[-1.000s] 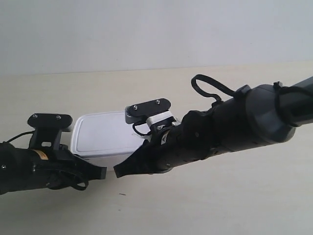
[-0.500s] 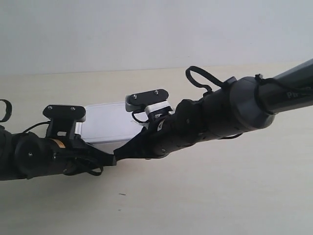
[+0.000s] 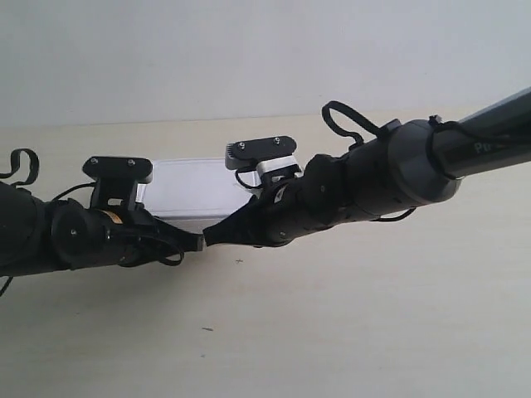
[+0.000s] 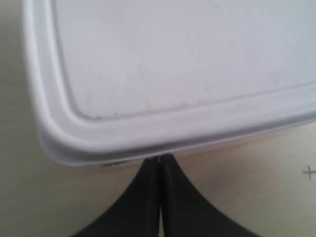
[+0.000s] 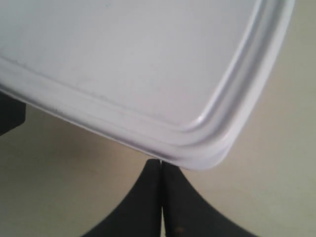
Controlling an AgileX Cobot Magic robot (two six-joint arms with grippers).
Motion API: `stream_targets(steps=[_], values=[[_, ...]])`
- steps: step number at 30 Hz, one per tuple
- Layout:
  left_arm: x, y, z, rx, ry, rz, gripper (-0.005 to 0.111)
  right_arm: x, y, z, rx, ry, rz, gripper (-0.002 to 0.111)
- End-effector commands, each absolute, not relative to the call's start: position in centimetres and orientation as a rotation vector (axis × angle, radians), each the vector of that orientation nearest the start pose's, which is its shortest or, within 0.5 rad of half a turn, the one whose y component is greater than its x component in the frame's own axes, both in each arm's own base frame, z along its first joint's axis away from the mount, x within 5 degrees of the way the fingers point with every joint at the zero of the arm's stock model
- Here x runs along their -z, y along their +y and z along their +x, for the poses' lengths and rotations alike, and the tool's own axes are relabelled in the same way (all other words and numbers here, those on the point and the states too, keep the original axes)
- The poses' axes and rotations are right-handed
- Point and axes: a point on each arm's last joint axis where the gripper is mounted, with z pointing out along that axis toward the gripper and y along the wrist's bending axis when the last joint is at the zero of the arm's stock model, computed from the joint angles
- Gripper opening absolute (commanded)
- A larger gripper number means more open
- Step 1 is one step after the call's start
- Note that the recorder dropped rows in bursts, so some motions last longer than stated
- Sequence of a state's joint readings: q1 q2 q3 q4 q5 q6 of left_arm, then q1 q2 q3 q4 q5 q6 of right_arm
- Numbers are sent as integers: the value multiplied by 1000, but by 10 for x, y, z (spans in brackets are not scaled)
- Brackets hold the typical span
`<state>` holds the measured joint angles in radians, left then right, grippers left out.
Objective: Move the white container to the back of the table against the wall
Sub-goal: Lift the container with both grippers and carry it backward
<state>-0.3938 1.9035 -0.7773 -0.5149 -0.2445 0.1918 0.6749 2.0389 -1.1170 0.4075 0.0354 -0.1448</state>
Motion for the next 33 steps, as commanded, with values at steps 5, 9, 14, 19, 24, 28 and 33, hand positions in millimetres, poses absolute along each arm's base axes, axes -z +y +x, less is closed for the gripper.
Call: stream_targets(steps=[5, 9, 14, 19, 24, 28, 33], values=[[-109, -114, 325, 168, 2360, 51, 0, -121, 241, 333, -408, 2403, -455, 0], [-105, -116, 330, 164, 2363, 76, 0, -119, 249, 342, -421, 2411, -463, 0], [-102, -121, 343, 137, 2332, 146, 0, -112, 253, 348, -417, 2405, -459, 0], [-111, -125, 353, 132, 2290, 186, 0, -114, 257, 357, -424, 2381, -445, 0], [-112, -120, 356, 113, 2276, 185, 0, -112, 259, 367, -426, 2368, -432, 0], [-108, -110, 363, 90, 2279, 175, 0, -110, 261, 372, -430, 2366, -424, 0], [-102, -108, 373, 69, 2273, 216, 0, -111, 261, 381, -435, 2352, -401, 0]])
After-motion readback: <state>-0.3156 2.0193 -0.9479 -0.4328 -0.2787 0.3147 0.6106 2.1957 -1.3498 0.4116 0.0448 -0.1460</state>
